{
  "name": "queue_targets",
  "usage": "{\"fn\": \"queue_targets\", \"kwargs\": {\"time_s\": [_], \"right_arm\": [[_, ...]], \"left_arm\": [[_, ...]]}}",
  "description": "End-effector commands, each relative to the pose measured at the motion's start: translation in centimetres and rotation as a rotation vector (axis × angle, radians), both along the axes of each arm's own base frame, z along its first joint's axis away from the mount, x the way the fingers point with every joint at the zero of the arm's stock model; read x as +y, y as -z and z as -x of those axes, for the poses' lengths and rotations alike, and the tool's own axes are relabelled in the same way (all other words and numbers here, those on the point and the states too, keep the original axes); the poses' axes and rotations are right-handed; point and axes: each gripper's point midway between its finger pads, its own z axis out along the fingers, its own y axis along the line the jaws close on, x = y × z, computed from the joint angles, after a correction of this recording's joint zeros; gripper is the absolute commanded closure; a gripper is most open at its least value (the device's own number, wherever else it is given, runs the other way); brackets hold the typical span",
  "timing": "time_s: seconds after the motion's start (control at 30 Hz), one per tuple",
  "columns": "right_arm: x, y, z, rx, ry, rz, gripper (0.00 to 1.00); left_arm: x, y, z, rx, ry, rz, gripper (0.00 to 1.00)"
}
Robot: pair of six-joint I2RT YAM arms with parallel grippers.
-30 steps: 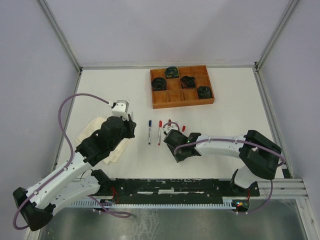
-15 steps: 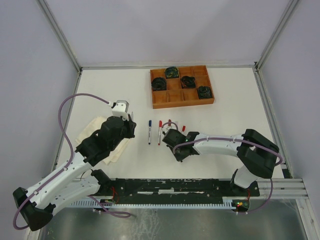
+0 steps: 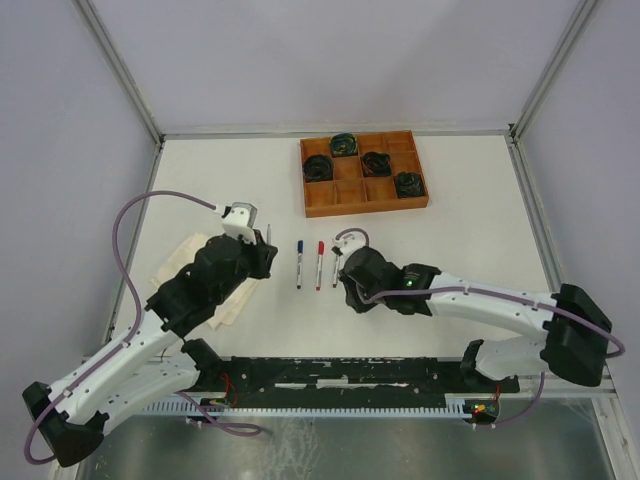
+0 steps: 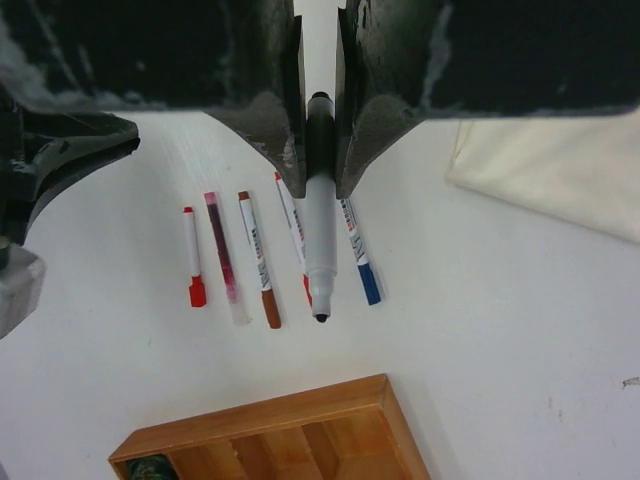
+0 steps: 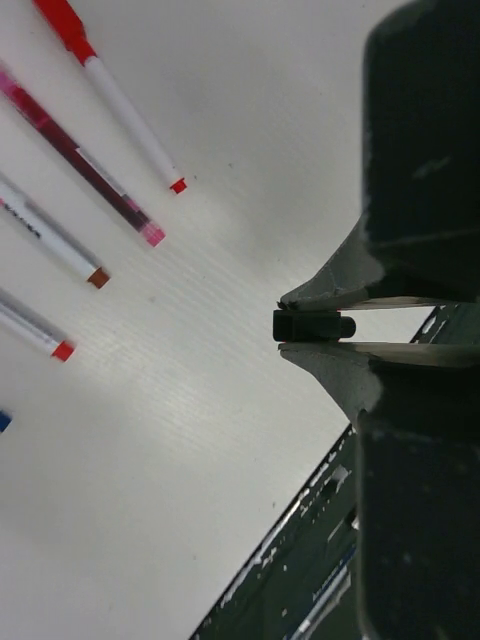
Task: Insert the pens into the pen caps
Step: Insert the pen cap onto the pen.
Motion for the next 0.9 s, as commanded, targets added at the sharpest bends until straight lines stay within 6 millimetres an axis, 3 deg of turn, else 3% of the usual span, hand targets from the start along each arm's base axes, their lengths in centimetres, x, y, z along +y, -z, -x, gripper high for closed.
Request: {"fn": "queue_targets", "kwargs": {"time_s": [0.0,0.27,0.43,0.87], "right_arm": [[1.5,-4.8,-1.1,-0.125,0.002,-0.210,1.00],[1.8,-13.9,-2.1,-0.280,0.137,-0.613,1.00],[0.5,-19.0,-2.5,-0.350,0.250,-0.876,1.00],[-2.6,-27.2,-2.7,-0.501,0.341,-1.224,1.00]], "left_arm": [[-1.5,-2.8,0.3,-0.071,0.053,0.142,0.97],[-6.2,-5.6,3.1,-0.128,0.357,0.283,0.97],[-8.1,-6.6,4.0,-0.148,0.448,0.357,0.97],[-14.7,-8.0,7.9,-0.177,0.621,0.420,0.97]]}}
